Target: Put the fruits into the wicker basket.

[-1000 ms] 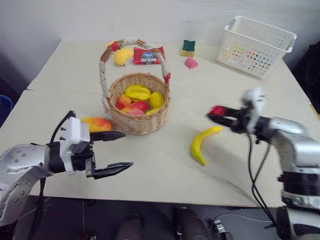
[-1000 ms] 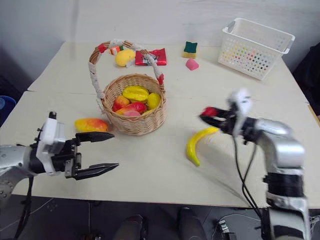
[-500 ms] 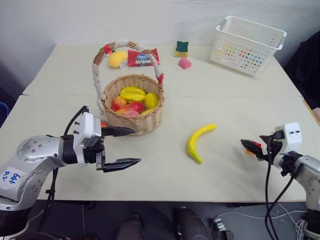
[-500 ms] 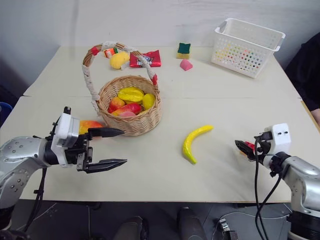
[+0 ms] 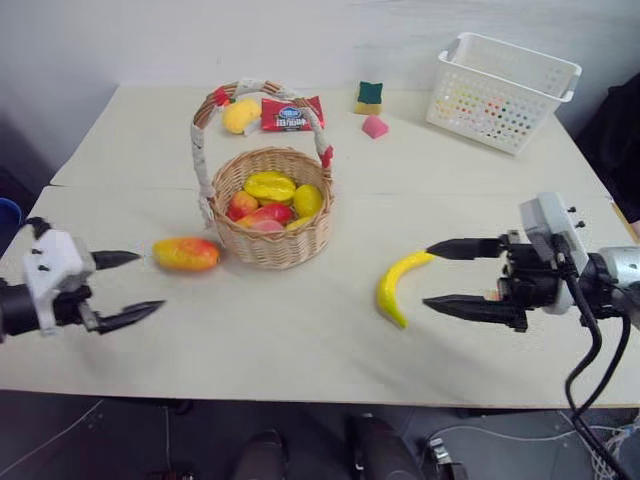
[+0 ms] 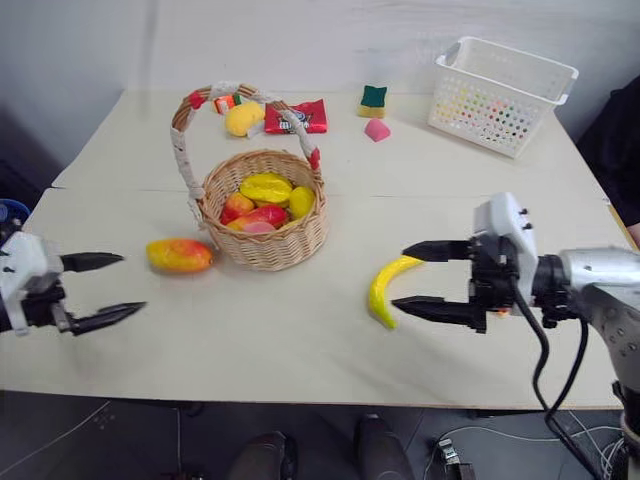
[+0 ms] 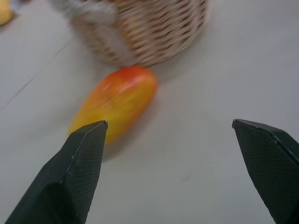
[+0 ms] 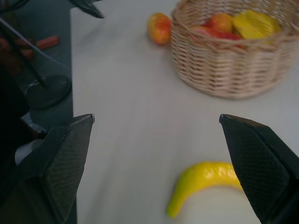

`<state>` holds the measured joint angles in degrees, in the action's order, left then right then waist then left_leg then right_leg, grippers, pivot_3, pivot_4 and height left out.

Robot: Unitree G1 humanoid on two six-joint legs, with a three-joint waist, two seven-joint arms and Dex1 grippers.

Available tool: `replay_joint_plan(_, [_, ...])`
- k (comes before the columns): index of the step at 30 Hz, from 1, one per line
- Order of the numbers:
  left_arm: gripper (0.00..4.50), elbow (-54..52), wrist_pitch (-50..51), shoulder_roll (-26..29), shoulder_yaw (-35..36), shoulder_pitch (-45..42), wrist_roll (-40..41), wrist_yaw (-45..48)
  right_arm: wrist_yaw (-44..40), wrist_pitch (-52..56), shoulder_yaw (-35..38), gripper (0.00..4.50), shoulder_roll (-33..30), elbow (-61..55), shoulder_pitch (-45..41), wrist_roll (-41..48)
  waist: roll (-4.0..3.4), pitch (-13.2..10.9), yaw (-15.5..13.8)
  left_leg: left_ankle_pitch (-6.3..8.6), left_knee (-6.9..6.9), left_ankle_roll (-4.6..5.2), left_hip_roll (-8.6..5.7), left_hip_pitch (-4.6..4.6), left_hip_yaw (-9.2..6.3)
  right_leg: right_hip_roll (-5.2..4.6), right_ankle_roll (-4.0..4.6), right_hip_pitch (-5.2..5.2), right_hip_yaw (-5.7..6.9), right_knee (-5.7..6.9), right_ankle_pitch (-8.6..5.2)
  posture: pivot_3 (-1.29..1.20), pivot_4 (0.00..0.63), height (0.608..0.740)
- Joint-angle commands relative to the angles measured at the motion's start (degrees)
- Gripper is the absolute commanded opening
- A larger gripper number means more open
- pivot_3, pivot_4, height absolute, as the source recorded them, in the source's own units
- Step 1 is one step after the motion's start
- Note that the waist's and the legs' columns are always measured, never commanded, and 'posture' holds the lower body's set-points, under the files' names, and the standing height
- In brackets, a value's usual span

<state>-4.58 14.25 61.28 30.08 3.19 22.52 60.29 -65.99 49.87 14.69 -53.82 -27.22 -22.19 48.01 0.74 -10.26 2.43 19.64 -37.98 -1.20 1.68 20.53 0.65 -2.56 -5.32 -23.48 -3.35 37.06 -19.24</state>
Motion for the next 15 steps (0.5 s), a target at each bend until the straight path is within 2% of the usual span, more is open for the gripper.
replay_joint_plan(1, [4.5, 6.81, -9.66, 1.85, -4.8, -6.19, -6.54, -0.58, -0.48, -1.0, -2.19, 4.48, 0.07, -2.8, -5.04, 3.16, 0.0, 0.0, -0.62, 0.02, 0.0, 0.01, -0.01, 0.06, -0.02, -0.06, -0.01, -0.03, 0.04, -0.06, 0.0, 0.0, 0.15, 0.74])
replay_joint_plan(7, [4.5, 18.41, -19.6, -0.61, -15.77, -21.98, -14.19, -2.93, 2.85, -0.23, -4.01, 4.48, 2.05, -2.67, -9.71, 5.78, 0.06, 0.04, -0.95, 0.0, -0.09, -0.02, -0.03, 0.84, -0.24, -0.14, -0.06, -0.55, 0.26, -0.07, 0.04, 0.0, 0.15, 0.74])
replay_joint_plan(15, [4.5, 31.91, -30.74, -2.71, -28.52, -33.17, -22.94, 1.05, 4.62, -1.18, -3.89, 4.48, 1.37, -2.71, -8.95, 5.34, 0.08, 0.05, -0.6, -0.04, -0.31, -0.18, -0.02, 1.18, 0.46, -0.1, -0.1, -1.25, 0.47, 0.45, 0.06, 0.0, 0.15, 0.74])
